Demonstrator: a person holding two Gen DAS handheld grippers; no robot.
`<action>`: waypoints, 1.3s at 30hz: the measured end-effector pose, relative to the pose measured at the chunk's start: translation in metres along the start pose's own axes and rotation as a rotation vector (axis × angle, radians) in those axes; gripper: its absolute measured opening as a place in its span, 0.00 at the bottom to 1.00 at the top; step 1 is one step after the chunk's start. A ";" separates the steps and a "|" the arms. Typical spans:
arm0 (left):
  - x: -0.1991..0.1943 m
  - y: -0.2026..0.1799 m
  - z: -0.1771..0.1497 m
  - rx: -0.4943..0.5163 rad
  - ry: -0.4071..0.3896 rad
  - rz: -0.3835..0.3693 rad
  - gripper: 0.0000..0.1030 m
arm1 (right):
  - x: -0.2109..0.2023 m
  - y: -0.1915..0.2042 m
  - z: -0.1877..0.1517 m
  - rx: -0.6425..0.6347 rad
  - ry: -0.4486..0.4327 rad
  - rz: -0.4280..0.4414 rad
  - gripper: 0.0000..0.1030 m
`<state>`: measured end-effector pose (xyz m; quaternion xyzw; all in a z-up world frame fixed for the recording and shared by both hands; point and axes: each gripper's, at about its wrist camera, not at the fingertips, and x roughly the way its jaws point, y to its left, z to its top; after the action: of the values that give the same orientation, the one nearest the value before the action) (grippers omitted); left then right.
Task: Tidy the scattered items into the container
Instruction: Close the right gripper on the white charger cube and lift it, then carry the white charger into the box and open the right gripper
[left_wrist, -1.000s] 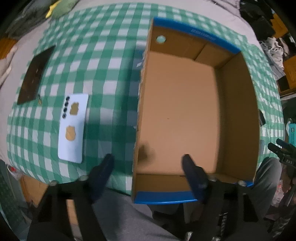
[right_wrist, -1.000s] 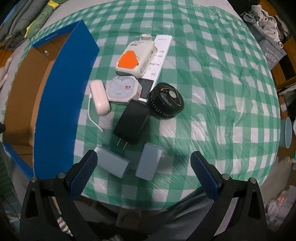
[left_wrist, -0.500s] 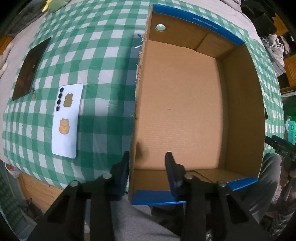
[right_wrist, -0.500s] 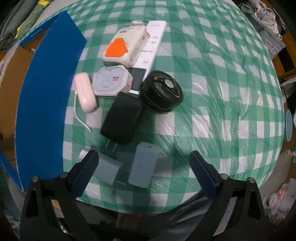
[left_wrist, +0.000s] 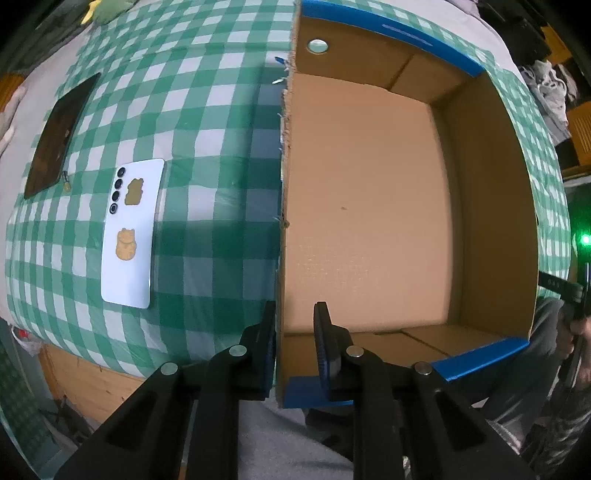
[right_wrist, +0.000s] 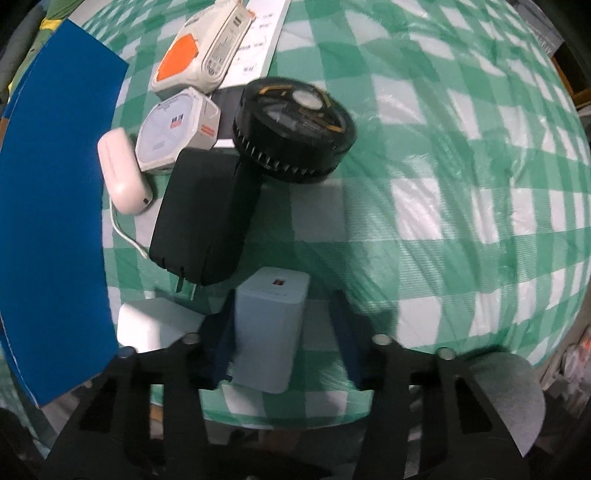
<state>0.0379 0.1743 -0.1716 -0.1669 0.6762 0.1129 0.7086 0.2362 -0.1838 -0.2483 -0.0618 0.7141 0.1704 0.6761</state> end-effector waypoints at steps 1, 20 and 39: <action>0.000 -0.001 -0.001 0.003 -0.002 0.002 0.18 | 0.001 0.001 0.001 -0.008 -0.003 -0.004 0.31; -0.004 -0.005 0.002 0.032 -0.017 0.025 0.15 | -0.039 0.043 -0.013 -0.147 -0.084 -0.064 0.25; -0.020 -0.003 -0.001 0.032 -0.001 0.016 0.11 | -0.131 0.119 -0.022 -0.330 -0.194 0.024 0.25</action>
<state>0.0369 0.1727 -0.1517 -0.1500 0.6790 0.1078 0.7106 0.1872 -0.0983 -0.0994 -0.1466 0.6085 0.2987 0.7204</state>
